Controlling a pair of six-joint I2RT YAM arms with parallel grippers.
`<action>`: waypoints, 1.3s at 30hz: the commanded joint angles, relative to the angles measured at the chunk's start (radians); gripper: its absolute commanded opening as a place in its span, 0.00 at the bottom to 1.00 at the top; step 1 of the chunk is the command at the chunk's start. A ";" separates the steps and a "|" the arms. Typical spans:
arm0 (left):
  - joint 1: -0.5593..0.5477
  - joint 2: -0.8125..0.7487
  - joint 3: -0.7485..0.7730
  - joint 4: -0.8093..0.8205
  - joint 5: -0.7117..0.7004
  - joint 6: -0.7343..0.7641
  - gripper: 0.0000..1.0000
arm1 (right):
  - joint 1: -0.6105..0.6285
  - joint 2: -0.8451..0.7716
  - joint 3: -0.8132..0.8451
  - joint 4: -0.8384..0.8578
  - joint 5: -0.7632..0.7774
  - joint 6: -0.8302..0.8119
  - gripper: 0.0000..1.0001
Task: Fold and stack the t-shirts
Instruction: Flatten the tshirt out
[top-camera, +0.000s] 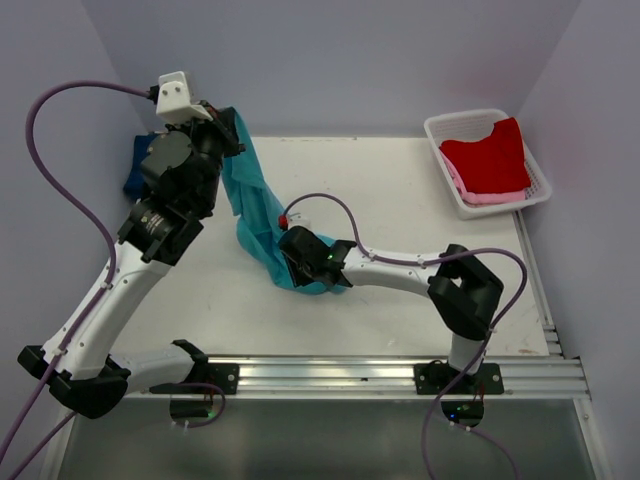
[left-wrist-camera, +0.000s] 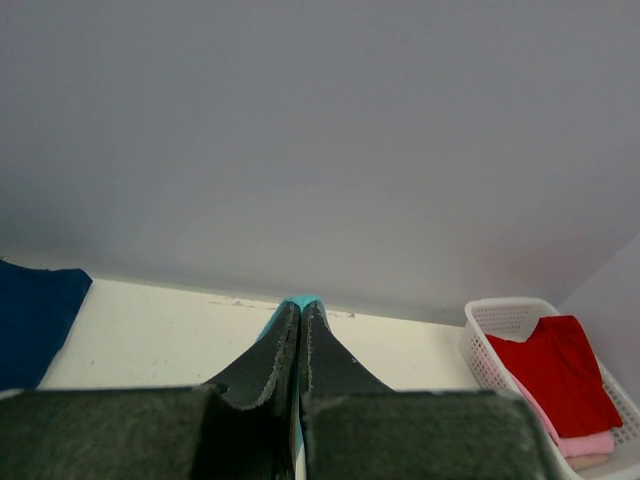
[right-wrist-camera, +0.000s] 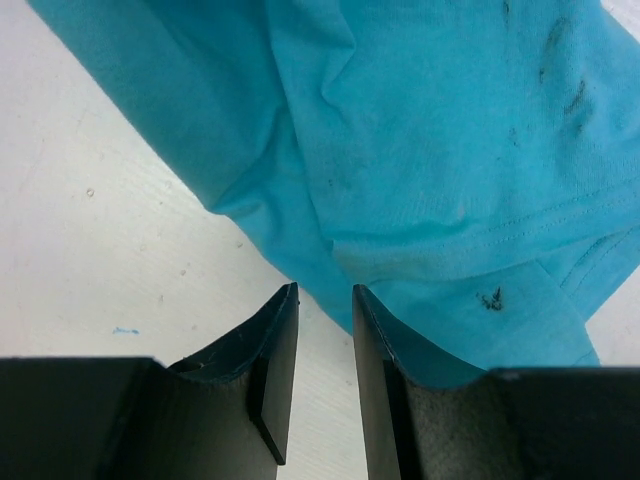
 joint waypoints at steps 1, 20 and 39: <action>0.003 -0.027 0.002 0.063 -0.003 -0.018 0.00 | 0.001 0.038 0.039 -0.005 0.031 -0.010 0.33; 0.003 -0.044 -0.002 0.058 -0.006 -0.015 0.00 | 0.002 0.149 0.071 0.000 0.051 -0.020 0.23; 0.003 -0.044 -0.008 0.057 0.001 -0.009 0.00 | 0.002 -0.036 0.028 -0.029 0.097 -0.020 0.00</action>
